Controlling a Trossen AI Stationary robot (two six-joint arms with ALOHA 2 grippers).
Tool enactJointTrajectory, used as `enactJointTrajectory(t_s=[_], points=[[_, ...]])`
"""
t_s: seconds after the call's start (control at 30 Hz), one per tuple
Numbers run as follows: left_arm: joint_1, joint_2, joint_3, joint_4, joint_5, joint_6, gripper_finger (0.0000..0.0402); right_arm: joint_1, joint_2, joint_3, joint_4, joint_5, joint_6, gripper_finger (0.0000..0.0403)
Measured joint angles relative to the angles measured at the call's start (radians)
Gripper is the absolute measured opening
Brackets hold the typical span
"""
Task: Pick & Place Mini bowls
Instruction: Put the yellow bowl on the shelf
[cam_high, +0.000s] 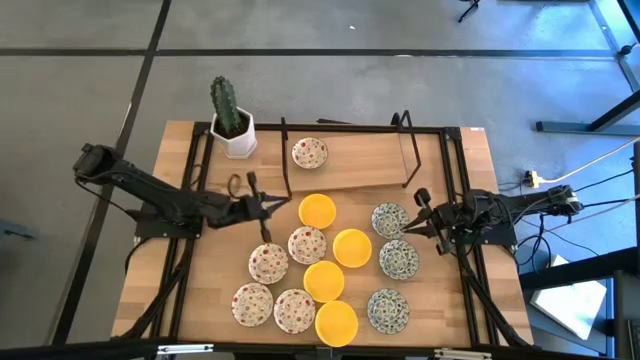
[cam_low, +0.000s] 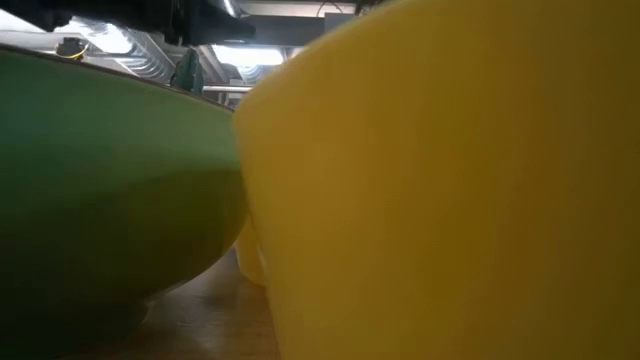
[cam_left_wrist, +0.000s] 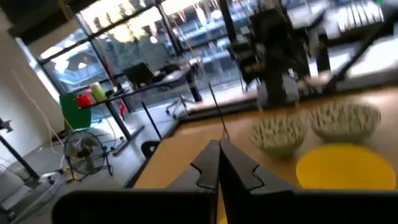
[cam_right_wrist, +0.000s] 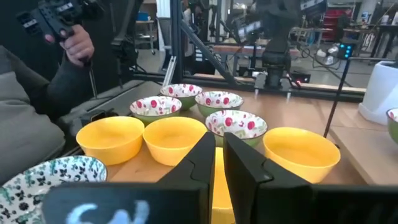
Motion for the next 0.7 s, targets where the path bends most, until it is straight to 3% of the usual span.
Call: enactJointTrajectory(t_s=[0.33,0.5,0.7], points=[[-0.031,-0.008,0.024,-0.032,0.010,0.036,0.0003,0.000,0.001,0.000,0.008,0.002,0.018,0.0033],[-0.042,-0.008,0.023,-0.044,-0.001,0.055,0.0001,0.000,0.011,0.000,0.134,0.002,0.022,0.0007],[-0.042,-0.007,0.023,-0.048,-0.016,0.080,0.0005,0.000,0.102,0.052,0.164,0.002,0.000,0.0004]])
